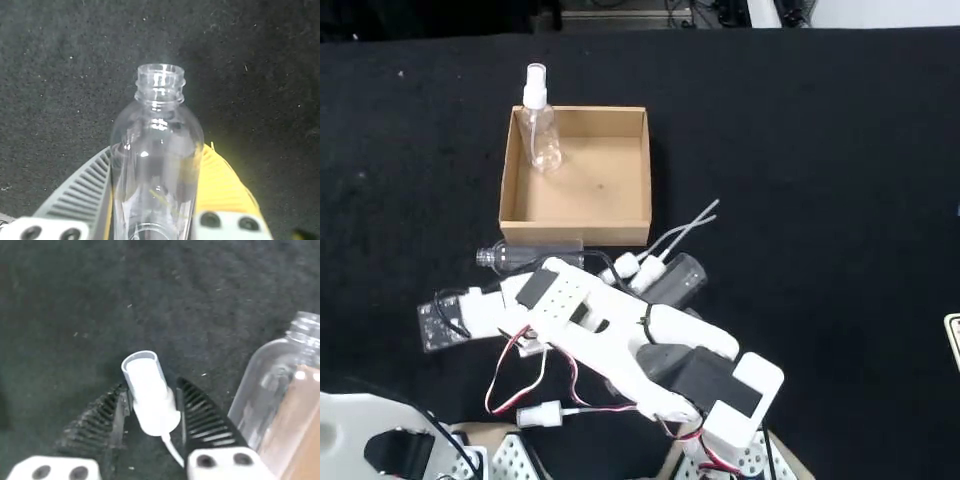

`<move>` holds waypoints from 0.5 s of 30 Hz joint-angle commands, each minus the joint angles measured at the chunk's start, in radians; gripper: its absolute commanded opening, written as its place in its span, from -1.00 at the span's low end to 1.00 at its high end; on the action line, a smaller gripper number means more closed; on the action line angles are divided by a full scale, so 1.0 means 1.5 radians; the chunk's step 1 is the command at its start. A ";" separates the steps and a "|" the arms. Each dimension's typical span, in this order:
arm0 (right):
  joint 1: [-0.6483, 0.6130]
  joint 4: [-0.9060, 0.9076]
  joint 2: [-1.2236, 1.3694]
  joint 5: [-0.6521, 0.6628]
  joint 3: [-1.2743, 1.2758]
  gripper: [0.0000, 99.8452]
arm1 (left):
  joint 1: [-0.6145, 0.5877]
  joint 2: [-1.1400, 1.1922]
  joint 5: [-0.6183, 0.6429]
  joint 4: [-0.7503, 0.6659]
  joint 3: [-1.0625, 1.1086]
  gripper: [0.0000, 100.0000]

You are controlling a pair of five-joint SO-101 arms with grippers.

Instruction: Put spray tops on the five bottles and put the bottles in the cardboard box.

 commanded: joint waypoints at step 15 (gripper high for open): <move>0.013 0.015 -0.011 -0.197 -0.041 -0.44 | -0.001 -0.005 0.000 0.003 -0.041 -0.94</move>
